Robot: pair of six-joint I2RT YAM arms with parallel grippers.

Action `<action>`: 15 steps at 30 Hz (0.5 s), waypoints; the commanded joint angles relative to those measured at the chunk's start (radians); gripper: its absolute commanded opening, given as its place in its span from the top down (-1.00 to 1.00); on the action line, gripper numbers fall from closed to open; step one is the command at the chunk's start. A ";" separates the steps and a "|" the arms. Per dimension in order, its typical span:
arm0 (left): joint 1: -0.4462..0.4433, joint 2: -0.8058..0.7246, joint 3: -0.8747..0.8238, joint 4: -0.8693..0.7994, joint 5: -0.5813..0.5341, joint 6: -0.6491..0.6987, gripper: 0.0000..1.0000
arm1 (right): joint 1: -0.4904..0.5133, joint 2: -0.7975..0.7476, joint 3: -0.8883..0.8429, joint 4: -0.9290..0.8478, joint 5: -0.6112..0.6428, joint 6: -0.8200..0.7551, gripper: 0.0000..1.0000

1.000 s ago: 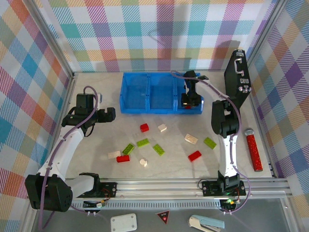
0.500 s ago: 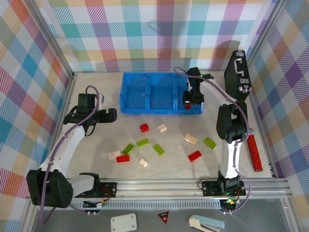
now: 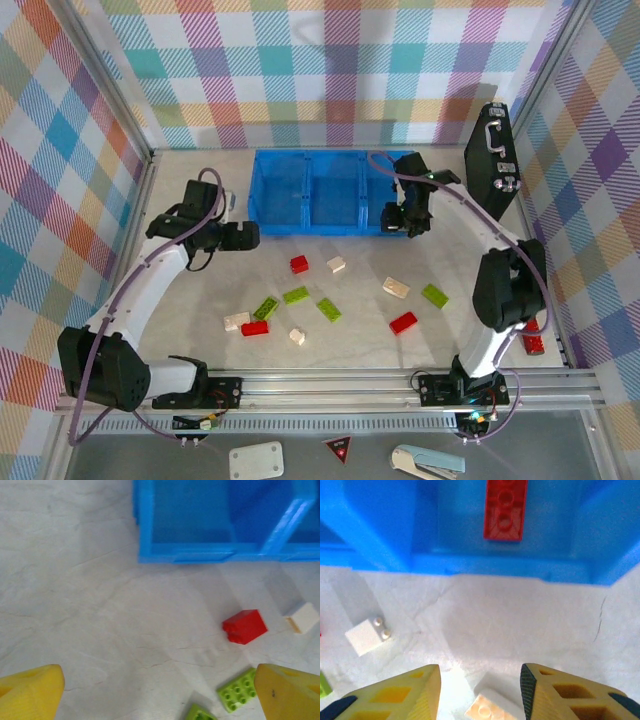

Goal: Sort the legos into containers by color
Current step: Pick up the lego from the middle-left of the table.

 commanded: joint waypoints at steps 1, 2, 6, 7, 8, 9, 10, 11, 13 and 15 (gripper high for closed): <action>-0.060 0.028 0.043 -0.072 -0.036 -0.081 -0.94 | 0.013 -0.074 -0.069 0.015 -0.030 0.042 0.06; -0.073 0.034 0.046 -0.073 -0.037 -0.095 -0.94 | 0.016 -0.091 -0.087 0.016 -0.030 0.045 0.05; -0.111 0.053 0.030 -0.065 -0.041 -0.148 -0.92 | 0.032 -0.171 -0.175 0.015 -0.023 0.063 0.05; -0.122 0.057 0.020 -0.058 -0.043 -0.160 -0.92 | 0.035 -0.191 -0.200 0.015 -0.021 0.069 0.05; -0.132 0.060 0.010 -0.052 -0.047 -0.169 -0.92 | 0.038 -0.211 -0.222 0.017 -0.019 0.071 0.05; -0.144 0.063 0.001 -0.044 -0.052 -0.179 -0.91 | 0.038 -0.233 -0.246 0.018 -0.017 0.077 0.05; -0.156 0.067 -0.009 -0.037 -0.053 -0.187 -0.90 | 0.040 -0.252 -0.273 0.021 -0.017 0.082 0.05; -0.168 0.070 -0.018 -0.030 -0.052 -0.197 -0.89 | 0.041 -0.268 -0.293 0.024 -0.016 0.084 0.05; -0.189 0.083 -0.034 -0.020 -0.047 -0.220 -0.85 | 0.042 -0.307 -0.341 0.028 -0.014 0.091 0.05; -0.214 0.103 -0.046 -0.026 -0.044 -0.246 -0.82 | 0.042 -0.337 -0.378 0.032 -0.014 0.097 0.04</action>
